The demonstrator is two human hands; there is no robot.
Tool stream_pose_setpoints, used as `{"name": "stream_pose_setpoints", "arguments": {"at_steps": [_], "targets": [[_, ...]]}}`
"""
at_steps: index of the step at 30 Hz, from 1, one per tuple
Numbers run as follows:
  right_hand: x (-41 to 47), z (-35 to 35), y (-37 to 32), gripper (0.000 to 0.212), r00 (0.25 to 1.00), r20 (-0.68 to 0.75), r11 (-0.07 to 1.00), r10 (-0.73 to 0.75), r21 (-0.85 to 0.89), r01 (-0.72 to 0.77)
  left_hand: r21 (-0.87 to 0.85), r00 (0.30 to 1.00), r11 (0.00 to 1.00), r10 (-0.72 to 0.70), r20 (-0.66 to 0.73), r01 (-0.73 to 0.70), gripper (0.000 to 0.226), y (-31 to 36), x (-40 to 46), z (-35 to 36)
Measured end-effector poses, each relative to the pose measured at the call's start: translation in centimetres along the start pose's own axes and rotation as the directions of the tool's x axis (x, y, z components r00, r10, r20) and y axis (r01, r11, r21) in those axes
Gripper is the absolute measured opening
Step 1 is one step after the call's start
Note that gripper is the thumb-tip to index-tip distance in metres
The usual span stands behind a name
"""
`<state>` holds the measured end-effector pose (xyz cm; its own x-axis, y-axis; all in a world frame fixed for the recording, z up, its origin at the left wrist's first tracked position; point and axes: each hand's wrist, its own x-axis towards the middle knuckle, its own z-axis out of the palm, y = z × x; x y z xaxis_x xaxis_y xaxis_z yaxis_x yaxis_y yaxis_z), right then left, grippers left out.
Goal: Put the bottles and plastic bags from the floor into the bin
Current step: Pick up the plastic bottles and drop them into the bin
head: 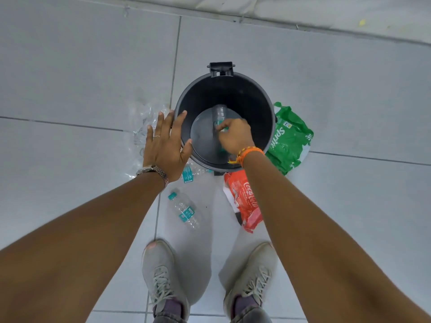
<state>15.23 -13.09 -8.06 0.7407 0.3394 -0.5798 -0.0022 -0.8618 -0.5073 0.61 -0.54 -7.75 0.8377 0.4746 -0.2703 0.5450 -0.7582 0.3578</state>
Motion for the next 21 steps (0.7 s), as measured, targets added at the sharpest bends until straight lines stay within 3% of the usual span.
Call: {"name": "stream_pose_setpoints", "arguments": {"at_steps": [3,5,7,8,10,12,14,18,21], "targets": [[-5.6,-1.4,-0.1,0.018,0.950,-0.253,0.969,-0.184,0.114,0.218,0.014,1.000,1.000,-0.007,-0.001,0.007,0.074,-0.1,0.0,0.2],[-10.6,-1.2,0.7,0.013,0.823,-0.474,0.913,-0.313,0.090,0.399,0.014,1.000,1.000,-0.008,-0.002,0.008,0.073,-0.3,-0.1,0.5],[-14.6,0.9,2.3,0.013,0.748,-0.499,0.863,-0.438,0.000,0.505,0.001,1.000,1.000,-0.004,0.002,0.004,0.069,-0.4,-0.1,0.7],[-16.2,2.6,3.2,0.012,0.761,-0.431,0.849,-0.484,-0.020,0.529,-0.002,1.000,1.000,-0.004,-0.001,0.004,0.067,-0.4,0.0,0.8],[-18.1,6.8,4.5,0.014,0.845,-0.145,0.857,-0.515,-0.063,0.512,0.001,1.000,1.000,-0.001,-0.012,0.001,0.065,-0.5,0.1,1.0],[-18.5,11.4,5.6,0.028,0.893,0.194,0.874,-0.407,-0.201,0.442,0.006,1.000,1.000,-0.001,-0.008,0.001,0.066,-0.6,0.1,1.1],[-17.5,15.0,6.5,0.041,0.896,0.370,0.859,-0.244,-0.346,0.377,0.018,1.000,1.000,-0.001,-0.007,0.001,0.069,-0.5,0.1,0.9],[-15.1,19.0,6.7,0.049,0.886,0.464,0.797,0.012,-0.539,0.272,0.041,1.000,0.999,-0.004,-0.008,0.004,0.071,-0.6,0.4,1.1],[-14.8,19.6,6.7,0.048,0.910,0.415,0.797,0.021,-0.556,0.235,0.039,1.000,0.999,0.005,-0.016,-0.004,0.070,-0.6,0.4,1.4]]}}
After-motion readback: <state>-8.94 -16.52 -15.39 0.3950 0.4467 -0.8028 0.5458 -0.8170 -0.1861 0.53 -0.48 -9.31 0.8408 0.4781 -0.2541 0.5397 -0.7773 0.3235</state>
